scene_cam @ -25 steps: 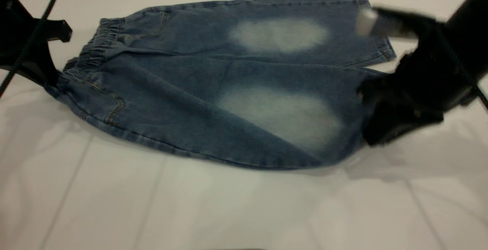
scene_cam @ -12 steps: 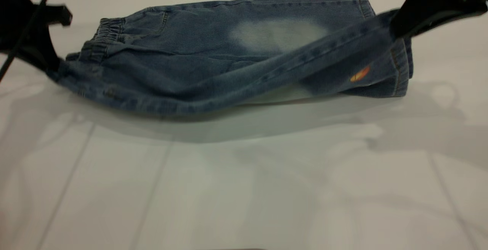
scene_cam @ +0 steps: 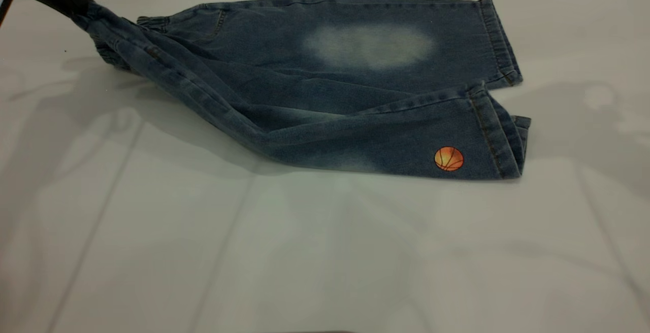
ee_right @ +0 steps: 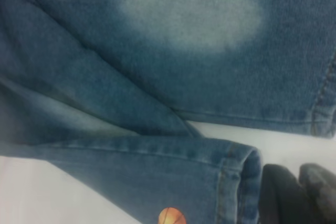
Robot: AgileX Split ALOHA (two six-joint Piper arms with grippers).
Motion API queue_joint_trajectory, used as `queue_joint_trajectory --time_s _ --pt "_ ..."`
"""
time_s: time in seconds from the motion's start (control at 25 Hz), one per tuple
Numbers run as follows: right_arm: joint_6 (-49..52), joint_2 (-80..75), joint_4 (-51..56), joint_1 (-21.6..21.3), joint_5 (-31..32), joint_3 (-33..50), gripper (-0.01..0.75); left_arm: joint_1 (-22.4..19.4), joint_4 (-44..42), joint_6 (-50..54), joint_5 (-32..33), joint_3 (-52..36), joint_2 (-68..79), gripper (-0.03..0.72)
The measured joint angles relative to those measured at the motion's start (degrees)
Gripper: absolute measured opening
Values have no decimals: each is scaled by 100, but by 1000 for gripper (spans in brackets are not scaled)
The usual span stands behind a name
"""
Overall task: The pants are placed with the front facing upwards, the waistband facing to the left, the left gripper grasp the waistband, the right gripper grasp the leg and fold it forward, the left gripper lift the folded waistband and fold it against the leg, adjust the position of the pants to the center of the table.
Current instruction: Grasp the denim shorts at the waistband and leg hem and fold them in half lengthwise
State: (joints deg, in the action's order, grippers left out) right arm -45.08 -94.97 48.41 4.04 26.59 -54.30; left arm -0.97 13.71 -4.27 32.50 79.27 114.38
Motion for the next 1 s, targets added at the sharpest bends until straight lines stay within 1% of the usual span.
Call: queue_joint_trajectory --time_s 0.12,0.2,0.28,0.36,0.44,0.52,0.6,0.68,0.76,0.88,1.0 --pt "-57 -209 0 0 47 -1 27 0 22 0 0 8 0 41" --pt "-57 -371 57 0 274 -13 39 0 74 0 0 8 0 41" --pt "-57 -510 89 0 576 -25 69 0 87 0 0 8 0 41" --pt "-57 -681 139 0 692 -35 132 0 91 0 0 8 0 41" --pt "-81 -879 248 0 671 -35 218 0 98 0 6 8 0 41" --pt "-160 -1116 421 5 574 -38 330 0 98 0 18 8 0 41" --pt "-428 -1332 598 51 437 -58 421 0 98 0 44 8 0 41" --pt "-814 -1526 772 172 259 -116 484 0 103 0 69 8 0 41" --pt "-1216 -1716 931 384 -29 -191 505 0 103 0 69 8 0 41" --pt "-1543 -2019 1108 671 -602 -311 512 0 103 0 85 8 0 41" --pt "-1708 -2310 1131 792 -1009 -443 512 0 103 0 92 8 0 41"
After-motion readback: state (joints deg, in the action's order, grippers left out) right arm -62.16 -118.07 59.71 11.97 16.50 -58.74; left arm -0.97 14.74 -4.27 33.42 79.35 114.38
